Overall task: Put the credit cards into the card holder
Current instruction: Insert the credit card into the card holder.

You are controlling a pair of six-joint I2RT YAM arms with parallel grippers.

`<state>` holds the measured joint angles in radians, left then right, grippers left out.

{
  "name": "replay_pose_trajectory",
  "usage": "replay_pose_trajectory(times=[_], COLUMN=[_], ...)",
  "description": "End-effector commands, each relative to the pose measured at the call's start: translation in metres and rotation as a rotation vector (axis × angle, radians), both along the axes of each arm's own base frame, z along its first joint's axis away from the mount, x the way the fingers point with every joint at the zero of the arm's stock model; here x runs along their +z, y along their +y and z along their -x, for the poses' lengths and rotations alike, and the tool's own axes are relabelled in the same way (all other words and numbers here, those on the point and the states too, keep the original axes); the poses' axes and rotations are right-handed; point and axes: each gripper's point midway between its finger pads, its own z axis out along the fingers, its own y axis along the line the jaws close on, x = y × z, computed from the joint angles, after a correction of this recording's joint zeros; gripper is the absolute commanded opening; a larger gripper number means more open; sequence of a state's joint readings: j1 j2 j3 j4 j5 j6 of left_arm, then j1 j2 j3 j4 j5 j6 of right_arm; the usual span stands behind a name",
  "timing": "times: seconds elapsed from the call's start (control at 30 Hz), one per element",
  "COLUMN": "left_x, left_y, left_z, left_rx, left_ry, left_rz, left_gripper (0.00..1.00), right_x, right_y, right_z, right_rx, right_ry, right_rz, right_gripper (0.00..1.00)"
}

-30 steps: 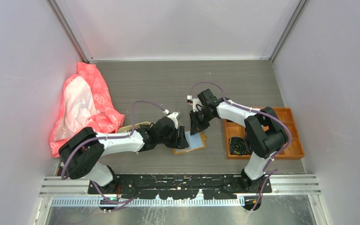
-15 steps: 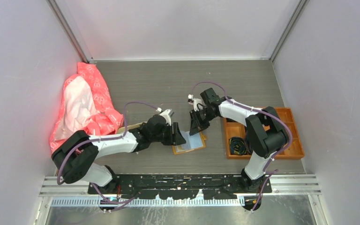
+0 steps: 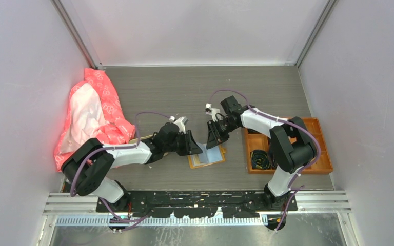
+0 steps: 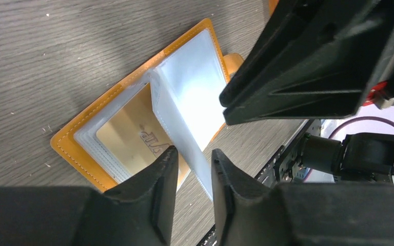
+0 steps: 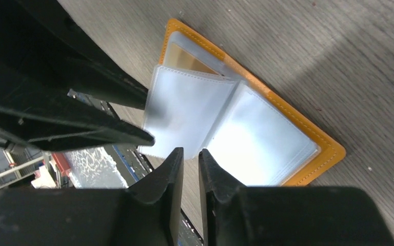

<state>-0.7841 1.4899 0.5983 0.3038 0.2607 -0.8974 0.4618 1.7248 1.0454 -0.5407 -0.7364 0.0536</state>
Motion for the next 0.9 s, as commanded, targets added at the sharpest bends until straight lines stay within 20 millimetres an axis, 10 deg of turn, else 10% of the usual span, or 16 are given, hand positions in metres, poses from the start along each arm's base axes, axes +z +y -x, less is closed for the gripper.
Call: replay_pose_trajectory(times=[0.0,0.23,0.5,0.87], left_x=[0.012,0.005,-0.001,-0.002], left_y=[-0.006,-0.003,-0.004,-0.008], left_z=[-0.010,-0.014,-0.014,-0.012], left_rx=[0.005,0.010,0.003,0.003], left_ry=[-0.025,-0.024,0.004,0.034], left_rz=[0.043,-0.007,-0.006,0.016], left_gripper=[0.29,0.11,0.10,0.07], right_x=[0.037,0.045,0.038,0.004], right_y=[0.010,0.005,-0.004,0.009], right_z=[0.000,0.013,0.026,0.009], right_rx=[0.080,0.233,0.535,0.545], right_ry=[-0.075,-0.242,-0.834,-0.964], right_rz=[-0.123,-0.147,-0.057,0.177], right_gripper=[0.26,0.44,0.84,0.87])
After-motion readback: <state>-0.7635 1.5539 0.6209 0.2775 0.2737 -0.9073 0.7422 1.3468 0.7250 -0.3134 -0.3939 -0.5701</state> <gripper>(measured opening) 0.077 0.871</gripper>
